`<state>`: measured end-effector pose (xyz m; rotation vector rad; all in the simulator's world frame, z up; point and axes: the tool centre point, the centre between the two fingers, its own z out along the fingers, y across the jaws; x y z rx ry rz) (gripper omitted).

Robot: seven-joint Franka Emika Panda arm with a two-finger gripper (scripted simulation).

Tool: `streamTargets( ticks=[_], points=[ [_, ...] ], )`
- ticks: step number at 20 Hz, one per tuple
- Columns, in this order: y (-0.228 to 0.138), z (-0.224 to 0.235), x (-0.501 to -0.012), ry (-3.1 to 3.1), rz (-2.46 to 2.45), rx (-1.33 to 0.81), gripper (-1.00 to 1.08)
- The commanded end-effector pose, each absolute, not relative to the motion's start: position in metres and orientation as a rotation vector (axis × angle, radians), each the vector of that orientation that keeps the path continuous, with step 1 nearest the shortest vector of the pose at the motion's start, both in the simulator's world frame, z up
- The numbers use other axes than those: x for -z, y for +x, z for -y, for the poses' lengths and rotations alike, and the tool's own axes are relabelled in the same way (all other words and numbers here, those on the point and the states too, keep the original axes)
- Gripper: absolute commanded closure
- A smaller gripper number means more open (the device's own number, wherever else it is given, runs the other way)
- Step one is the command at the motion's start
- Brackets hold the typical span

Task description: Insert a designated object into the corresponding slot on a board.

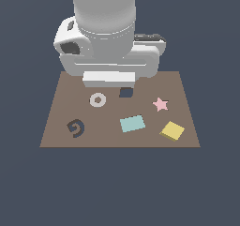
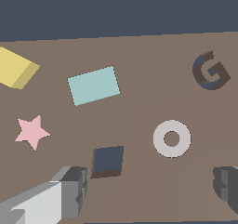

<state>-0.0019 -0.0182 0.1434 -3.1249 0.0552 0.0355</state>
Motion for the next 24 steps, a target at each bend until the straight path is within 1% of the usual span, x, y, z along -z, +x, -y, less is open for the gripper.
streamTargets(
  ticks=[1,7,14,19,24],
  points=[
    [-0.002,0.018,-0.143,-3.125,-0.055,-0.035,-0.92],
    [0.004,0.015,-0.140,-3.126,-0.005,-0.034,-0.92],
    [0.024,0.002,-0.129,-3.121,0.187,-0.031,-0.92],
    [0.047,-0.017,-0.116,-3.100,0.417,-0.026,-0.92],
    [0.072,-0.049,-0.099,-3.045,0.728,-0.019,-0.92]
  ],
)
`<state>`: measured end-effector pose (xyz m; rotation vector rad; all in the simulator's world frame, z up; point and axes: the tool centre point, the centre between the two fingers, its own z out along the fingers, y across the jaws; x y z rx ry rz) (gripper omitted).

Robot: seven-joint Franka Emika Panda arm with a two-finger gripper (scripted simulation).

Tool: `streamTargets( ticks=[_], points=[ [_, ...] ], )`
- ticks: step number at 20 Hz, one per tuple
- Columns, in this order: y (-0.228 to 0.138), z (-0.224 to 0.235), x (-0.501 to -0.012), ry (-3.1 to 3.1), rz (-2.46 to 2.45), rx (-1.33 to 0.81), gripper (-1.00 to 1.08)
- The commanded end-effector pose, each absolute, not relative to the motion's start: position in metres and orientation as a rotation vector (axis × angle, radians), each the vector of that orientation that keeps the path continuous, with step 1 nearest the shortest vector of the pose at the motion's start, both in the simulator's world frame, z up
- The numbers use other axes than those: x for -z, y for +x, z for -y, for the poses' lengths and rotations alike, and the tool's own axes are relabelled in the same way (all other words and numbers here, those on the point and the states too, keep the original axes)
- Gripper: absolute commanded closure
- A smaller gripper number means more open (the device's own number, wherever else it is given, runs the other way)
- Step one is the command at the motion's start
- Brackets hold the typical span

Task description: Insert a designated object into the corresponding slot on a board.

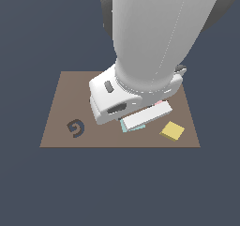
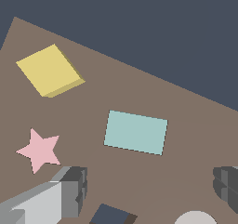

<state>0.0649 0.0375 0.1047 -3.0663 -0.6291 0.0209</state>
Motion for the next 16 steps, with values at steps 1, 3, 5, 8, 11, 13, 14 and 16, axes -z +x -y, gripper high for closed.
streamTargets(
  ticks=[1,3,5,8,11,13,14,16],
  points=[
    [0.077,-0.056,-0.095,-3.029,0.793,-0.017,-0.92],
    [0.085,-0.070,-0.089,-2.996,0.915,-0.015,-0.92],
    [0.091,-0.084,-0.082,-2.960,1.028,-0.012,-0.92],
    [0.098,-0.104,-0.074,-2.905,1.181,-0.009,-0.92],
    [0.102,-0.122,-0.066,-2.850,1.312,-0.006,-0.92],
    [0.103,-0.133,-0.062,-2.816,1.386,-0.004,-0.92],
    [0.104,-0.137,-0.060,-2.800,1.420,-0.003,-0.92],
    [0.104,-0.146,-0.057,-2.771,1.477,-0.002,-0.92]
  ],
)
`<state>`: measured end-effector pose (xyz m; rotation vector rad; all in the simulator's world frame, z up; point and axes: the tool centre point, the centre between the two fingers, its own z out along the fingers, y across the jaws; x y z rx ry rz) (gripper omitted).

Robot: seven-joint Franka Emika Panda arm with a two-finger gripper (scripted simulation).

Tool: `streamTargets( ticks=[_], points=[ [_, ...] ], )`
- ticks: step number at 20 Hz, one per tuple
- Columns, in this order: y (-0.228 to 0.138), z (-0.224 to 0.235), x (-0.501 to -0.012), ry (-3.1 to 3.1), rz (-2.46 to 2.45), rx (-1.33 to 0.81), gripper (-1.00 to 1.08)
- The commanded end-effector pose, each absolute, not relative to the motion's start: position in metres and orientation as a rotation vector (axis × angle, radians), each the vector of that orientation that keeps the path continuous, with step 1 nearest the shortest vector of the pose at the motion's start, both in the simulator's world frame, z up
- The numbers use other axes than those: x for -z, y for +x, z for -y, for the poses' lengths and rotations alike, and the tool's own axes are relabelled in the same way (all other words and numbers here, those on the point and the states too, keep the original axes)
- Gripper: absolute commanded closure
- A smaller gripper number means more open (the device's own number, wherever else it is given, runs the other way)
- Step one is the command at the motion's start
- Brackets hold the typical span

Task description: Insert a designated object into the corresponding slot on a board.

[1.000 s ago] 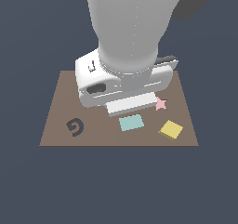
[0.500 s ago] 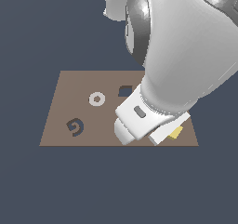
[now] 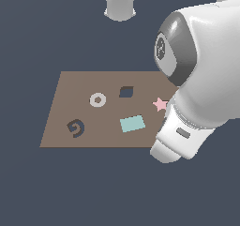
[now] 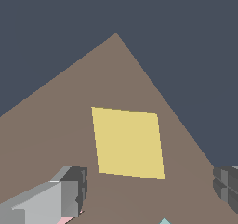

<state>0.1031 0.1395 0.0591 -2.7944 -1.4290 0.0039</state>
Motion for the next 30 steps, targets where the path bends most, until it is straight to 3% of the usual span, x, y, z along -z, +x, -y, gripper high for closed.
streamTargets(
  ticks=[1,20,21,30],
  points=[
    [0.104,-0.149,-0.055,-2.758,1.501,-0.002,-0.92],
    [0.103,-0.162,-0.030,-2.710,1.589,0.000,-0.92],
    [0.103,-0.162,-0.030,-2.710,1.589,0.000,1.08],
    [0.103,-0.162,-0.030,-2.710,1.589,0.000,1.08]
  ],
)
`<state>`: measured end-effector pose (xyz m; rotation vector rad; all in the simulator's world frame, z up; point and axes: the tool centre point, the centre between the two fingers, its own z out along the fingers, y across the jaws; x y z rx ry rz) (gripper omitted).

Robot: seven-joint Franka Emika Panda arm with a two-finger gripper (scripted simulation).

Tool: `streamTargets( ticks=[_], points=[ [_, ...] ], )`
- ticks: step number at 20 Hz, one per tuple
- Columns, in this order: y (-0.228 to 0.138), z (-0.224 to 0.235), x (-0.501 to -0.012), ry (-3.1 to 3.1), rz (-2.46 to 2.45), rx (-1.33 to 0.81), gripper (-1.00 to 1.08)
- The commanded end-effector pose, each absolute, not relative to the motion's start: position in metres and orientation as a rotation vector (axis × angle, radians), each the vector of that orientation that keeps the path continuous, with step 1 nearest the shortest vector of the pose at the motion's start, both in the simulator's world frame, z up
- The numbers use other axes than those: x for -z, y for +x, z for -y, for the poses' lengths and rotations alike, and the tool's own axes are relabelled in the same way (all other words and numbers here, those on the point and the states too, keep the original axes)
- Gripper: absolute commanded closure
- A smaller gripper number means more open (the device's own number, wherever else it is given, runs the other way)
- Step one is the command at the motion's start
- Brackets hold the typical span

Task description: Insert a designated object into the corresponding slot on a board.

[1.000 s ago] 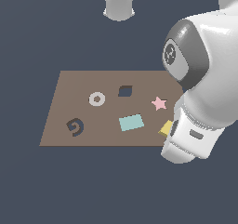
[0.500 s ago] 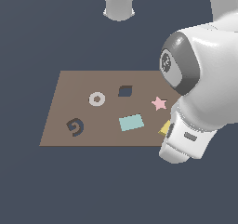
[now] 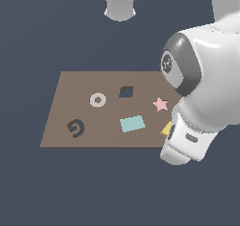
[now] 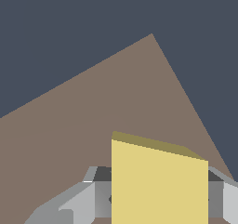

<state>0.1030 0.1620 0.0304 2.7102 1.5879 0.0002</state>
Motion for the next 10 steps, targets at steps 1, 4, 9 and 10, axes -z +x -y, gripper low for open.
streamTargets(
  ticks=[1,4,9,10],
  points=[
    [0.1029,-0.1621,-0.0302,2.710,-1.588,0.000,1.08],
    [0.1031,-0.1617,-0.0303,2.713,-1.583,0.000,1.08],
    [0.1049,-0.1579,-0.0305,2.744,-1.530,0.000,1.08],
    [0.1055,-0.1567,-0.0306,2.753,-1.512,0.000,1.08]
  ],
)
